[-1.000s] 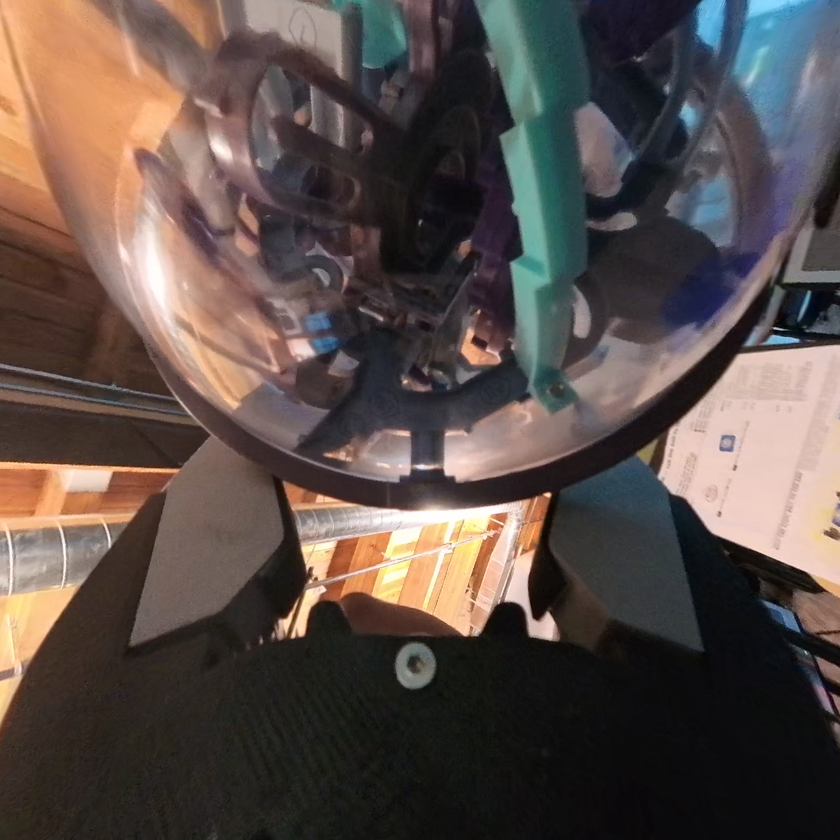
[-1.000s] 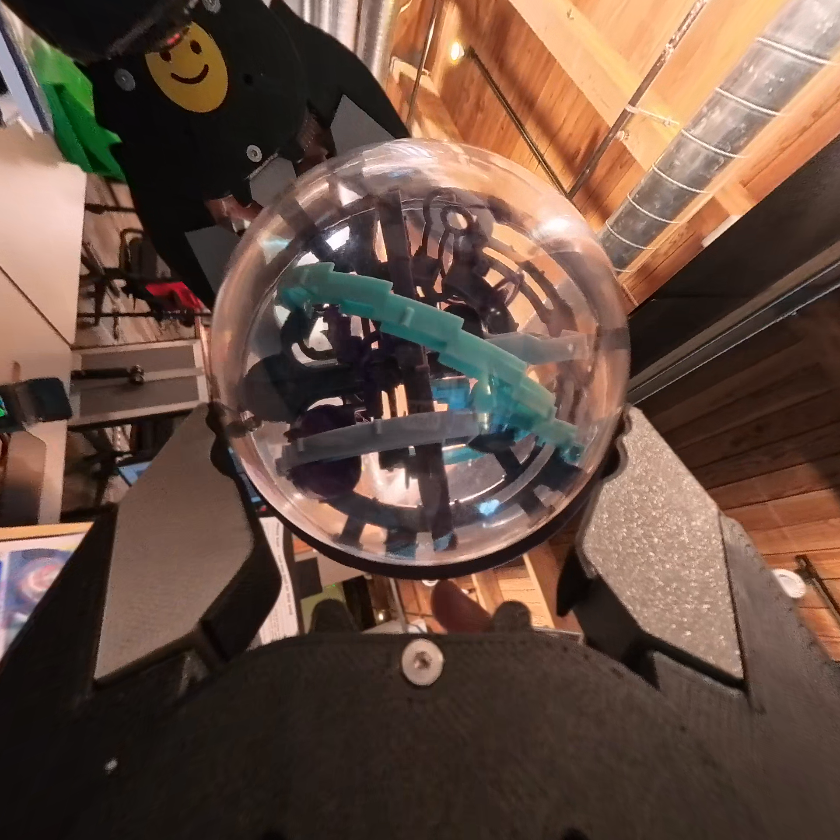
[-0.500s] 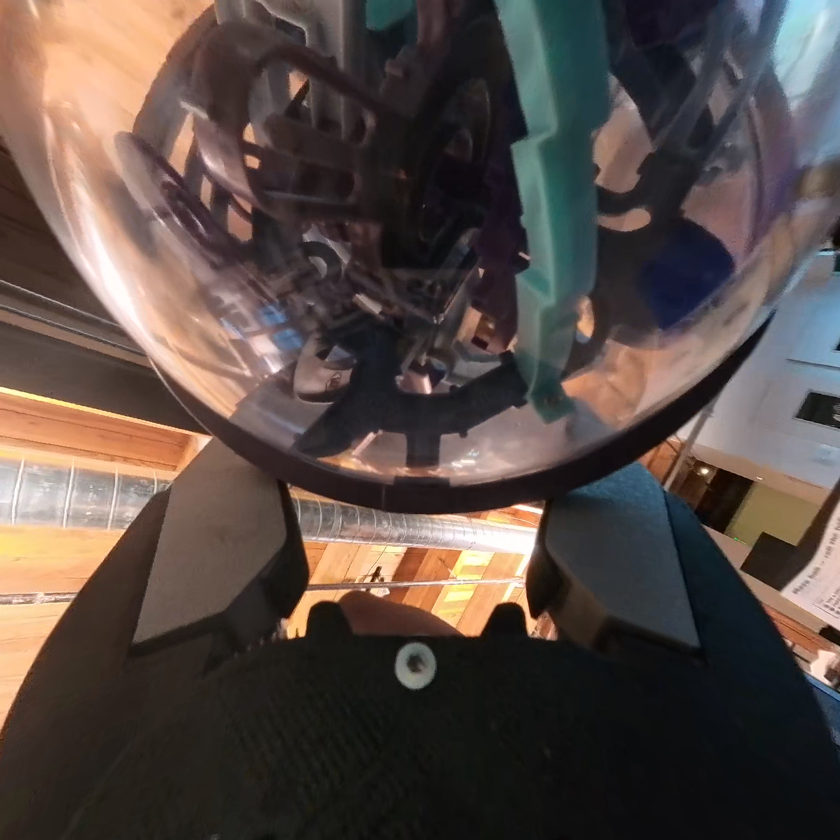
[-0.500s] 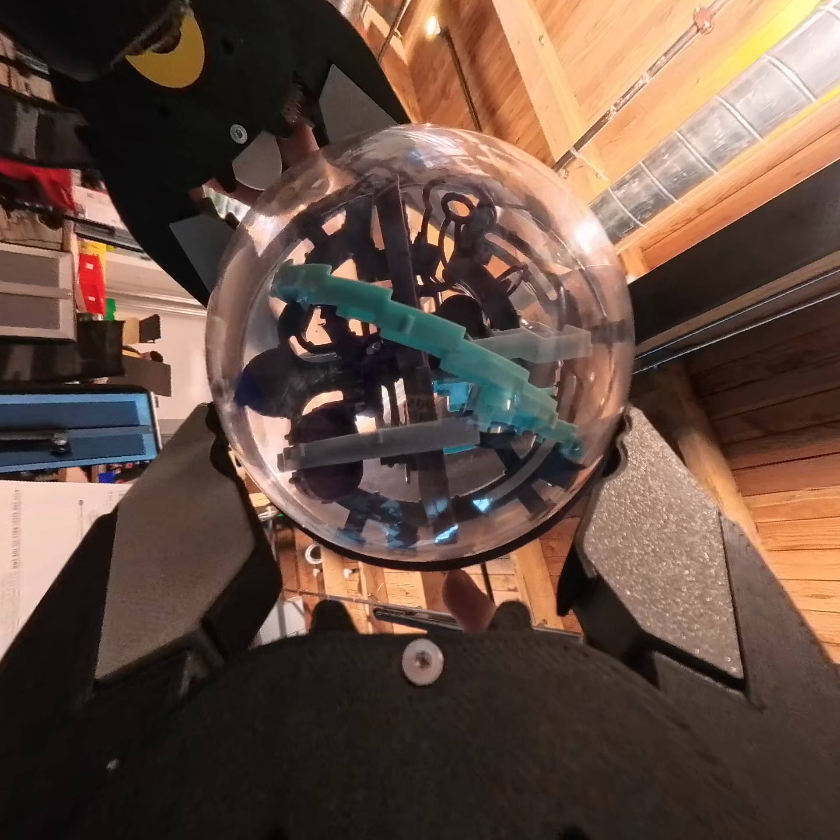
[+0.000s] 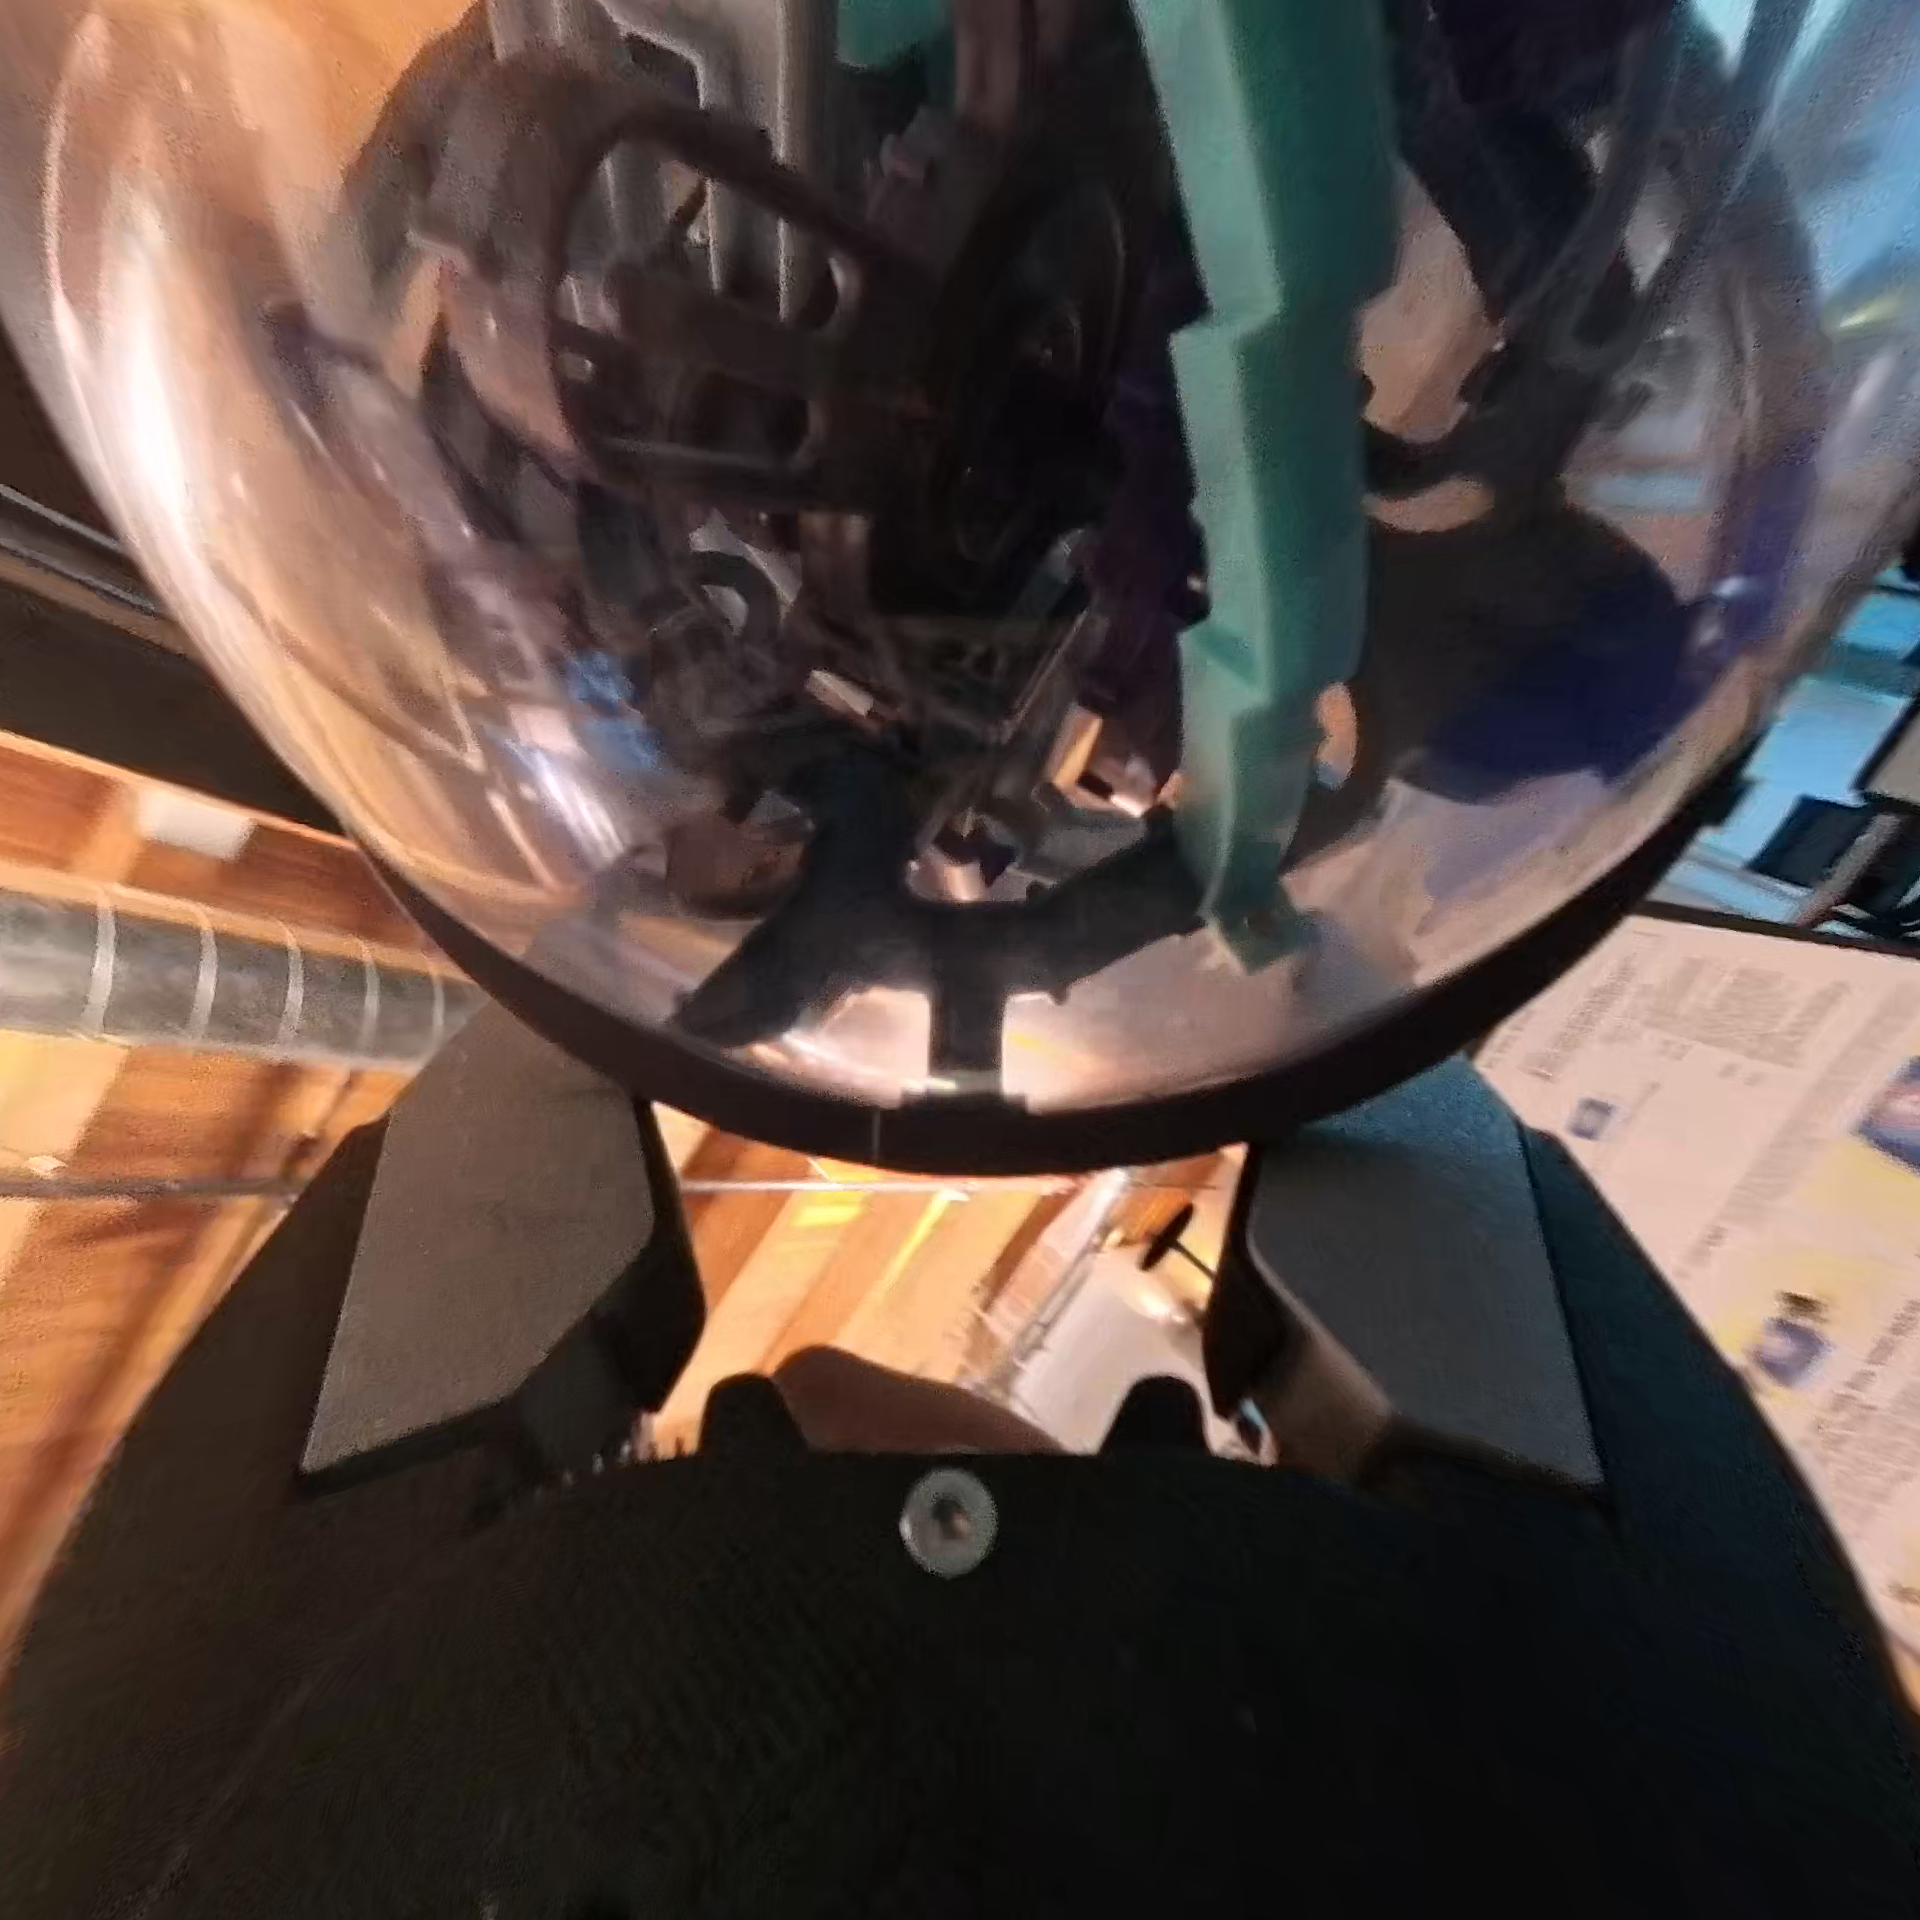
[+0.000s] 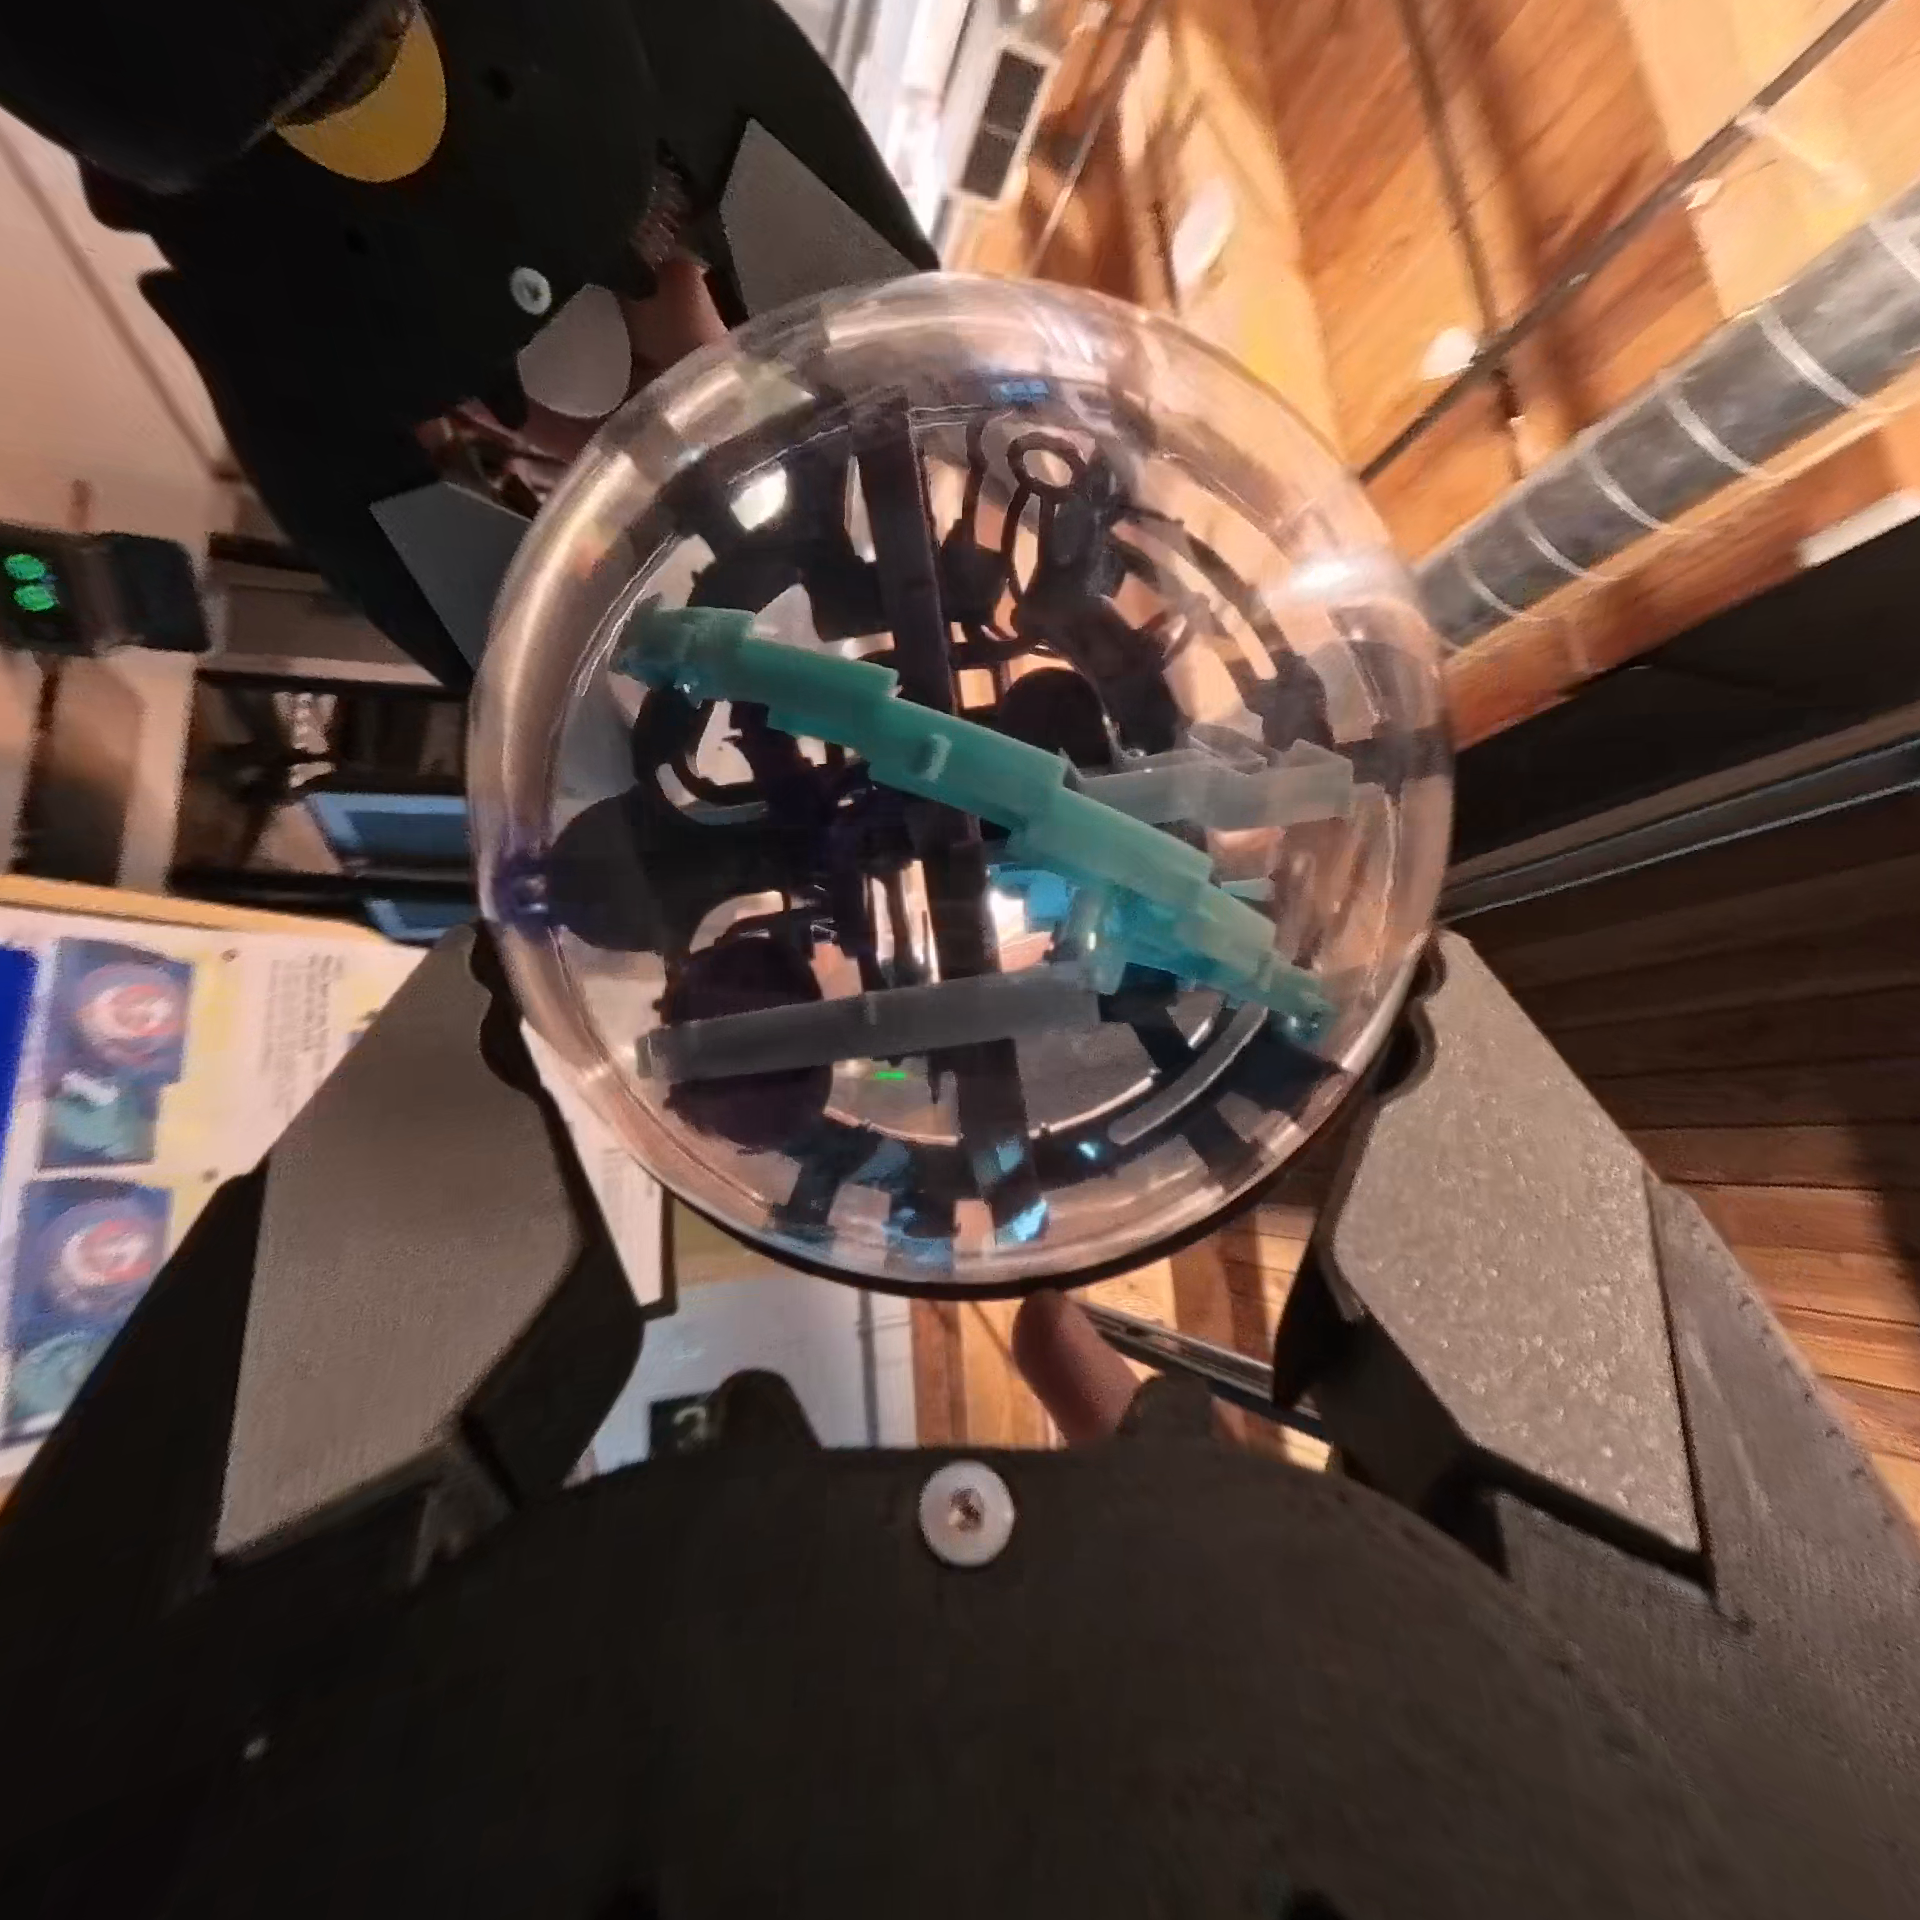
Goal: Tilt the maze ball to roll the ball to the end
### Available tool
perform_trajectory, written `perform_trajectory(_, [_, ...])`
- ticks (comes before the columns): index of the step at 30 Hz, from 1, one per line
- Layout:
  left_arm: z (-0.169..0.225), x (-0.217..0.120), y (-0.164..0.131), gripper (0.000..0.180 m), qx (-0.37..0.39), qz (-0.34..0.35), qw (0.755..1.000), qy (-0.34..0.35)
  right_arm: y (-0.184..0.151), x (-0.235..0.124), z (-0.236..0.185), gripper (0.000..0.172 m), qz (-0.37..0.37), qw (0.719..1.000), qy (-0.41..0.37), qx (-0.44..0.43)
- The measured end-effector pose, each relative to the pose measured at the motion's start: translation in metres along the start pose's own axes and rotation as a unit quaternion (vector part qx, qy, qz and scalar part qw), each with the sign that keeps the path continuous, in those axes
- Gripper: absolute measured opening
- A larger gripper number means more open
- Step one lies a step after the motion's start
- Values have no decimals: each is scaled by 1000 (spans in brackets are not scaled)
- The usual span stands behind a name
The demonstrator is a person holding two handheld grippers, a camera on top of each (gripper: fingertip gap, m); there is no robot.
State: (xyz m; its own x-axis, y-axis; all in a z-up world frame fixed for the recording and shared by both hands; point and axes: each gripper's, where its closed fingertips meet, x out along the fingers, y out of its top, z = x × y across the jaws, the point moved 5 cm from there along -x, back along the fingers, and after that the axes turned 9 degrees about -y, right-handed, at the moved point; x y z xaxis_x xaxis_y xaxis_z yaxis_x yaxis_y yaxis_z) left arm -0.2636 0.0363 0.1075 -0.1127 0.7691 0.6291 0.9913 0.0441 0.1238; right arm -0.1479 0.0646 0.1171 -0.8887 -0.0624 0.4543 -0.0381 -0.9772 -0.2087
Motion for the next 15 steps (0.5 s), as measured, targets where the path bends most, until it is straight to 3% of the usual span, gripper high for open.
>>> perform_trajectory(6, [18, -3, -2, 123, -51, -15, 998, -39, -5, -2, -7, 158, -21, 998, 58, 25])
perform_trajectory(15, [29, -15, -11, 123, -41, -34, 996, -69, -3, -3, -27, 159, -22, 996, 61, 60])
